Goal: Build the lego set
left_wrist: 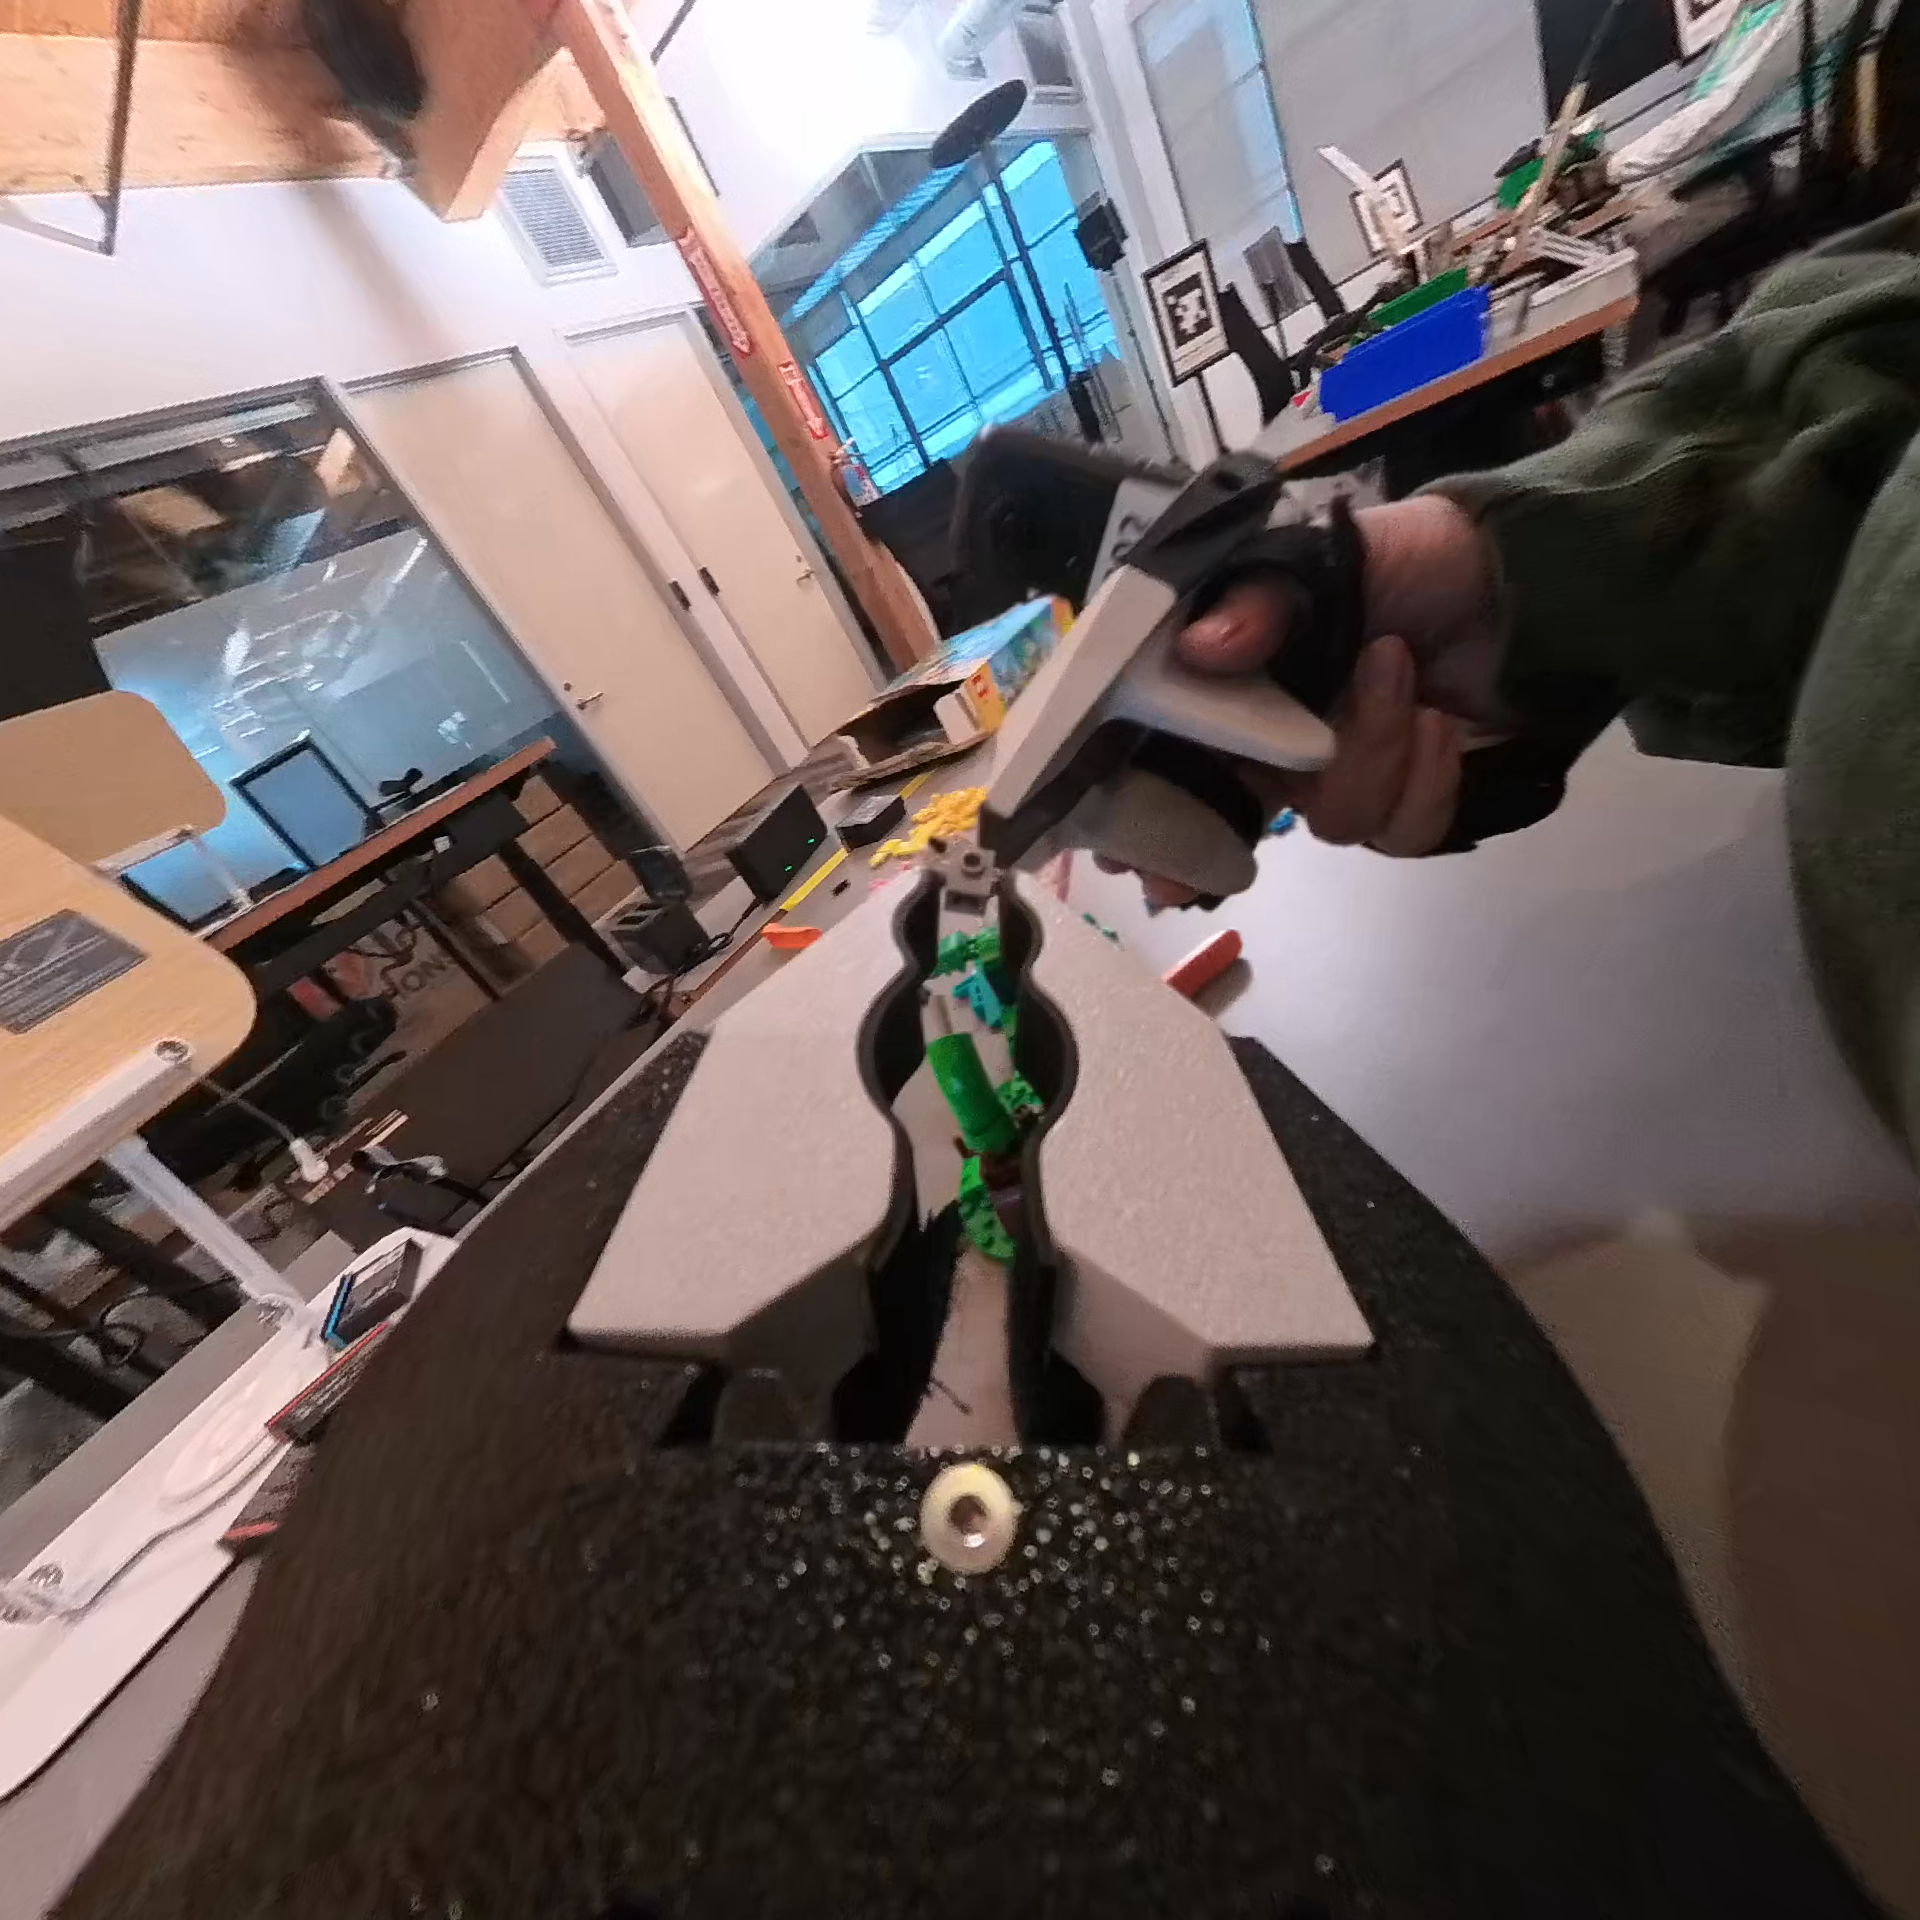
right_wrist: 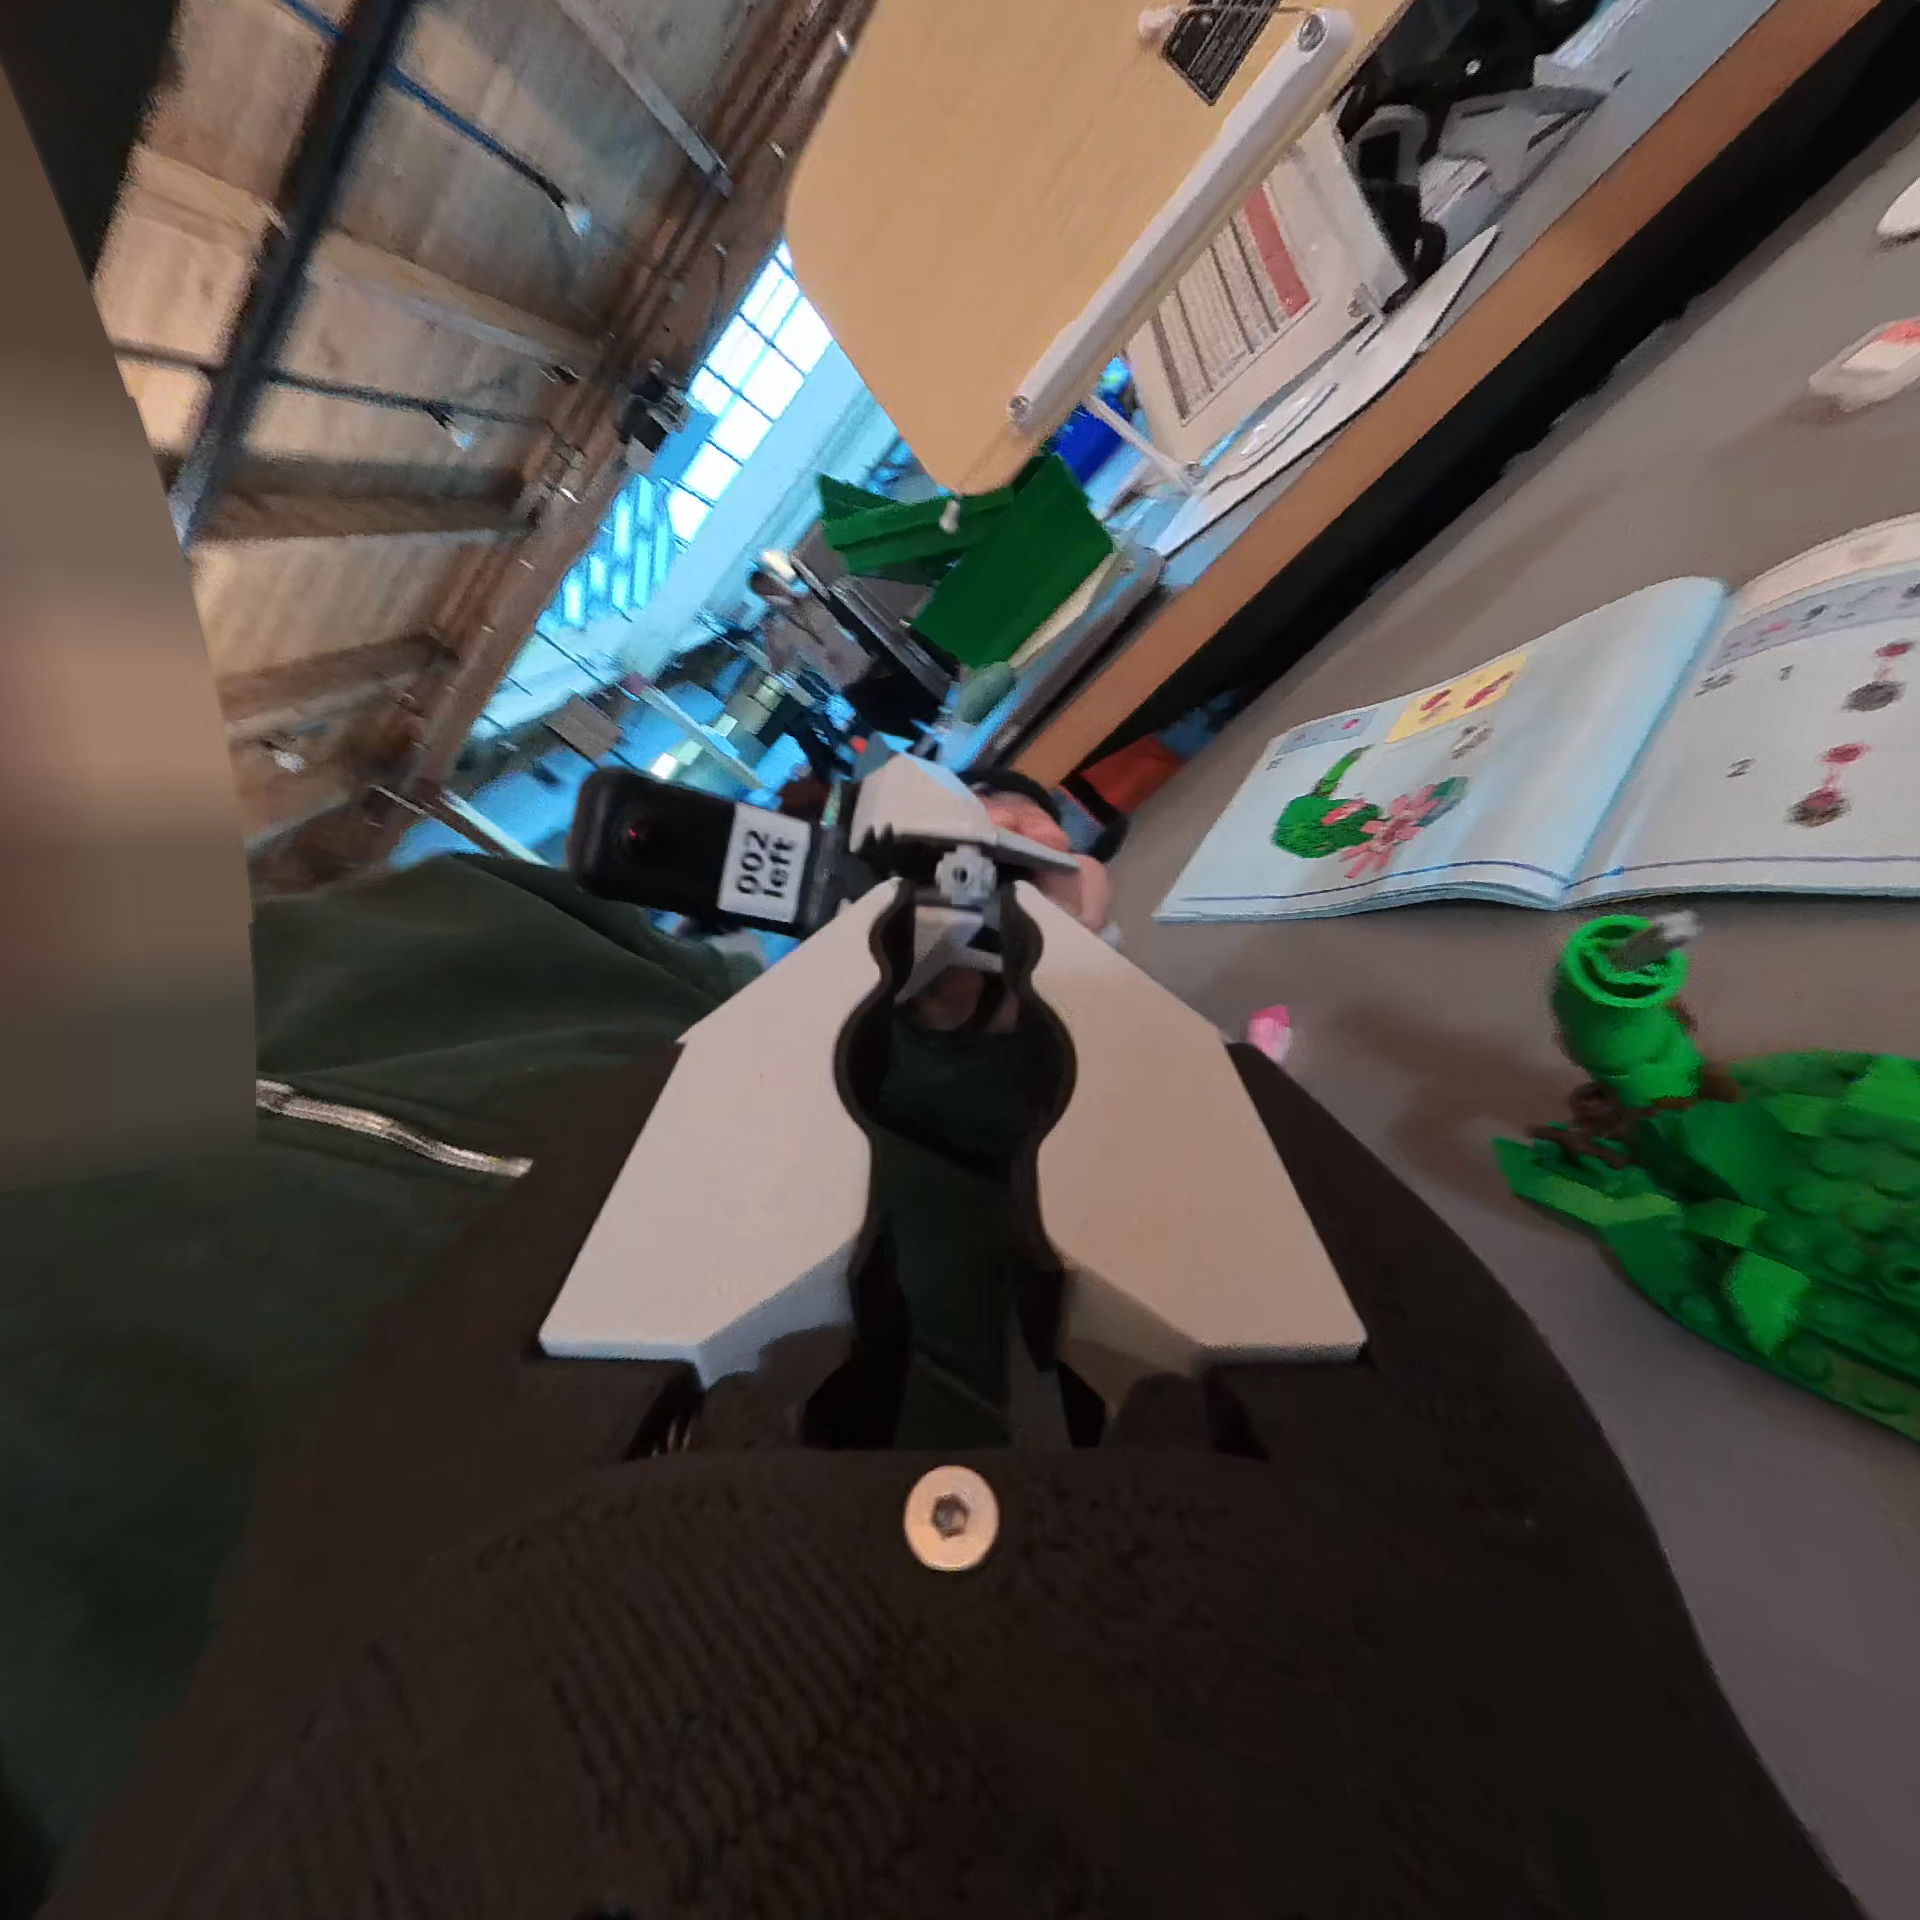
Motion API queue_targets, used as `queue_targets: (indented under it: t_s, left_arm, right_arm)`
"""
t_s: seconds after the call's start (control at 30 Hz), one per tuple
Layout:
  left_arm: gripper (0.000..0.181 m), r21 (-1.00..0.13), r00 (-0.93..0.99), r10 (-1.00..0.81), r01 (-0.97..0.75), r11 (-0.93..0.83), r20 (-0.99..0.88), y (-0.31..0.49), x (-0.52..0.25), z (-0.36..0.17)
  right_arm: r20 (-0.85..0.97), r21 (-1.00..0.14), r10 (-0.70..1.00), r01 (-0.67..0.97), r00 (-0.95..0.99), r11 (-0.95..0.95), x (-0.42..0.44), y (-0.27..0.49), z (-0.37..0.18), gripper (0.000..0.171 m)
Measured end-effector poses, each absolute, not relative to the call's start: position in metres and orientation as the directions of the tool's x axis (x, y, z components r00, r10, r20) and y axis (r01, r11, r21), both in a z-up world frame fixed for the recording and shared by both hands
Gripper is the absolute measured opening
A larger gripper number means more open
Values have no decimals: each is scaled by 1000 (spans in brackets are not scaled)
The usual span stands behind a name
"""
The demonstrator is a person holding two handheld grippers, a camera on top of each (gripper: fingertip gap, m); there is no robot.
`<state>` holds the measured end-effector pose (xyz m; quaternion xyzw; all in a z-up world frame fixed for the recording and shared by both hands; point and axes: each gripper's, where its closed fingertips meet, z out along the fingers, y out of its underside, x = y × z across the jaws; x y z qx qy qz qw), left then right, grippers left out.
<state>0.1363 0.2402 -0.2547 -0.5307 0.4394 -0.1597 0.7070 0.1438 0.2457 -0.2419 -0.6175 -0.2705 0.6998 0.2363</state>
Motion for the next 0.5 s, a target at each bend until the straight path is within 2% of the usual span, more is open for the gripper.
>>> queue_targets:
  t_s: [0.17,0.27,0.4,0.5]
  left_arm:
    - [8,-917,660,-657,-133,376,-365,255,126,-256]
    - [8,-941,627,-728,-23,339,-278,258,137,-260]
    - [8,-916,629,-729,68,396,-269,262,147,-252]
    - [8,-900,651,-707,85,428,-275,264,143,-248]
  right_arm:
    - [-518,-855,854,11,53,-519,172,264,-244,18]
    - [-346,-936,907,-14,239,-353,209,293,-234,17]
    - [-106,-981,787,68,608,-184,288,354,-227,12]
    - [17,-964,672,191,741,-186,338,387,-237,12]
